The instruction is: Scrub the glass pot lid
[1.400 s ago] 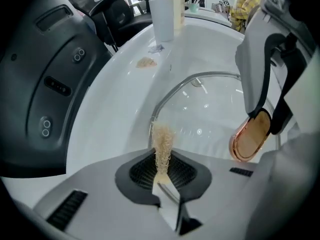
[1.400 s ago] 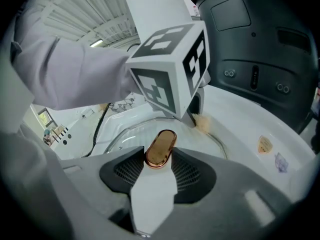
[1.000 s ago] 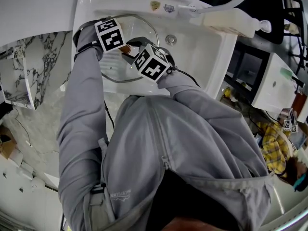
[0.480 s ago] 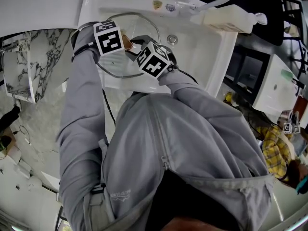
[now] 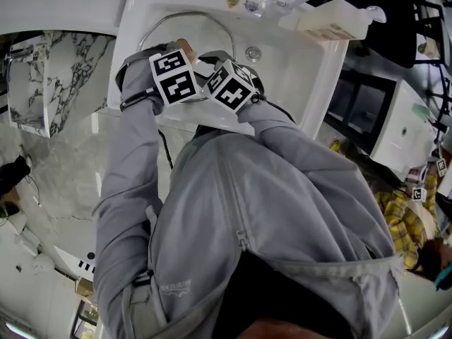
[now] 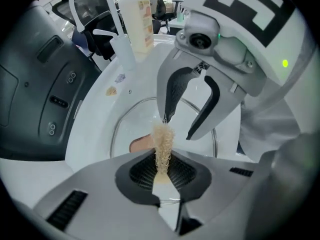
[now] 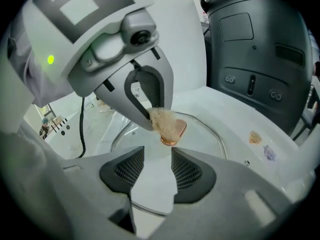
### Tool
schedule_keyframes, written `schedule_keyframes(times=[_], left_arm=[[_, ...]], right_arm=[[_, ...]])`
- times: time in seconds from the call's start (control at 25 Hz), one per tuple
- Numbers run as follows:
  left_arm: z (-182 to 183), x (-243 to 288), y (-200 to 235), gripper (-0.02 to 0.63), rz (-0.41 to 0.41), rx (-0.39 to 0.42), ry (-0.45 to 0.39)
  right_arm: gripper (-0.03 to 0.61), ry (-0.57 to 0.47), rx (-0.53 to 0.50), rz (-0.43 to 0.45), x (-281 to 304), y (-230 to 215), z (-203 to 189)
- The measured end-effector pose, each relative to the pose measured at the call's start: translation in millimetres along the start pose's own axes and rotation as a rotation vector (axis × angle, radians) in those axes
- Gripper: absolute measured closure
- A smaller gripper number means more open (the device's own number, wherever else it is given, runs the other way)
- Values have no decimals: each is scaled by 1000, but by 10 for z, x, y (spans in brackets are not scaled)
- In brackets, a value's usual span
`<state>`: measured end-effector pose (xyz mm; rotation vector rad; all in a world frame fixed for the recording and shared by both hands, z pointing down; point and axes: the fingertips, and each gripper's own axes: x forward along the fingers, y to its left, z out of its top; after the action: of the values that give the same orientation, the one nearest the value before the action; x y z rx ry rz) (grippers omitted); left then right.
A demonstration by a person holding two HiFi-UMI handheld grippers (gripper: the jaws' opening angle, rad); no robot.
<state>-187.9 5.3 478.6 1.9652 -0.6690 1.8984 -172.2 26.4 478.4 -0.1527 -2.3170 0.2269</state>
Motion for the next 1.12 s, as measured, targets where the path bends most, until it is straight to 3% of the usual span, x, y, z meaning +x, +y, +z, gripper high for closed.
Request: schedule_keyframes(times=[0.24, 0.52, 0.76, 0.96, 1.0, 1.08, 1.12], left_arm=[[66, 27, -192, 580, 65, -30, 8], [136, 80, -397, 580, 70, -48, 23], [24, 308, -295, 580, 173, -79, 76], [32, 424, -274, 580, 165, -87, 89], [38, 432, -277, 580, 161, -87, 89], [46, 433, -291, 580, 156, -90, 86], [48, 428, -301, 580, 154, -92, 84]], right_arm=[[408, 12, 16, -22, -136, 26, -197], [408, 7, 4, -22, -220, 63, -265], [408, 12, -5, -16, -272, 78, -293], [409, 50, -14, -22, -308, 31, -387], [428, 56, -27, -33, -317, 13, -405], [570, 54, -49, -57, -345, -20, -419], [574, 53, -51, -60, -354, -25, -423]])
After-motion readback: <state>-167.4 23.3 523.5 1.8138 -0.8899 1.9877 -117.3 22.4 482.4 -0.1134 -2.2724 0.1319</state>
